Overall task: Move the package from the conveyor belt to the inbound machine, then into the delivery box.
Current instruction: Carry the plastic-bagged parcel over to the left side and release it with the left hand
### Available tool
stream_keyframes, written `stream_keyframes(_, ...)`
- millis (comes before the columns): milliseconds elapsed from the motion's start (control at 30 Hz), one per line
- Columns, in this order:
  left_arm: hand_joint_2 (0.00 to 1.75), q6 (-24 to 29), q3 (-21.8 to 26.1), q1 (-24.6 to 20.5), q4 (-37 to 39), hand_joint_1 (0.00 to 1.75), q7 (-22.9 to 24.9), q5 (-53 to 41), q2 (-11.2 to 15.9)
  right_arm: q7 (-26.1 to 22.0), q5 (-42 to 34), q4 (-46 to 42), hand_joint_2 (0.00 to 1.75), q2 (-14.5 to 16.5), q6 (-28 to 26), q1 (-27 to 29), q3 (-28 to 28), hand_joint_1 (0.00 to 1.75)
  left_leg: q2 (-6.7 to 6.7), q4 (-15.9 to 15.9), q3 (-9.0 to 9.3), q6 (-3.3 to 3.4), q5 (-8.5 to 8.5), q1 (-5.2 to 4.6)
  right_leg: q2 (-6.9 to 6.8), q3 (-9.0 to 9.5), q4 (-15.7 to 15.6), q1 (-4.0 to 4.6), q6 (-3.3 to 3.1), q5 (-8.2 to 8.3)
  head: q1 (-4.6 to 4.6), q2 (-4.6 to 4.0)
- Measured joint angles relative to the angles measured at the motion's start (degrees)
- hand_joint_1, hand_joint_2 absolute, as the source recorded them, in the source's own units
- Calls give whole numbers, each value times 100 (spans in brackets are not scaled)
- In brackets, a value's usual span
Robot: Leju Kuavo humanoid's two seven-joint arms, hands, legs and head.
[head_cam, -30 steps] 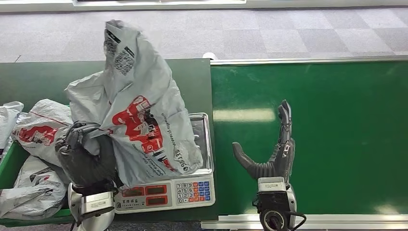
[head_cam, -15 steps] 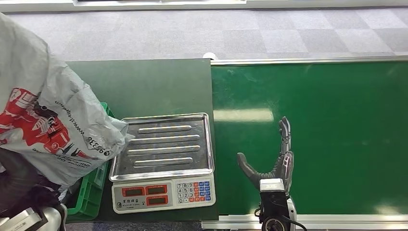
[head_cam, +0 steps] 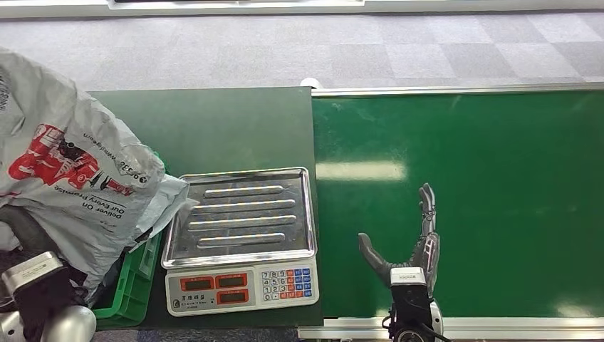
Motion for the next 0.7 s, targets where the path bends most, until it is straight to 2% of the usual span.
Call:
stream_keyframes(100, 175, -82, -67, -1, 261, 174, 571, -366, 168, 22, 25, 0, 175, 15, 59, 22, -48, 0, 1, 0, 0, 0, 0, 0, 0, 0, 0, 0, 0, 0, -1, 0)
stream_keyframes(300, 175, 17, -43, -48, 639, 175, 1247, -1575, 303, 79, 79, -1, 175, 56, 163, 33, -118, 0, 1, 0, -1, 0, 0, 0, 0, 0, 0, 0, 0, 0, 1, 0)
stream_keyframes(467, 175, 45, 271, -202, 765, 172, 1326, -2394, 229, 121, 108, -2, 175, 85, 186, 50, -139, 0, 0, 0, 0, 0, 0, 0, 0, 0, 0, 0, 0, 0, 1, 0)
stream_keyframes(600, 175, 45, 479, -336, 889, 157, 1364, -2598, 155, 142, 108, -24, 175, 96, 174, 81, -175, 0, -1, 0, 0, 0, 0, 0, 0, 0, 0, 0, 0, 0, 1, 0)
stream_keyframes(700, 175, 45, 519, -414, 1055, 164, 1641, -2687, 141, 175, 108, -67, 175, 107, 162, 124, -204, 0, 1, 0, 0, 0, 0, 0, 1, 0, 0, 0, 0, 0, 0, 0)
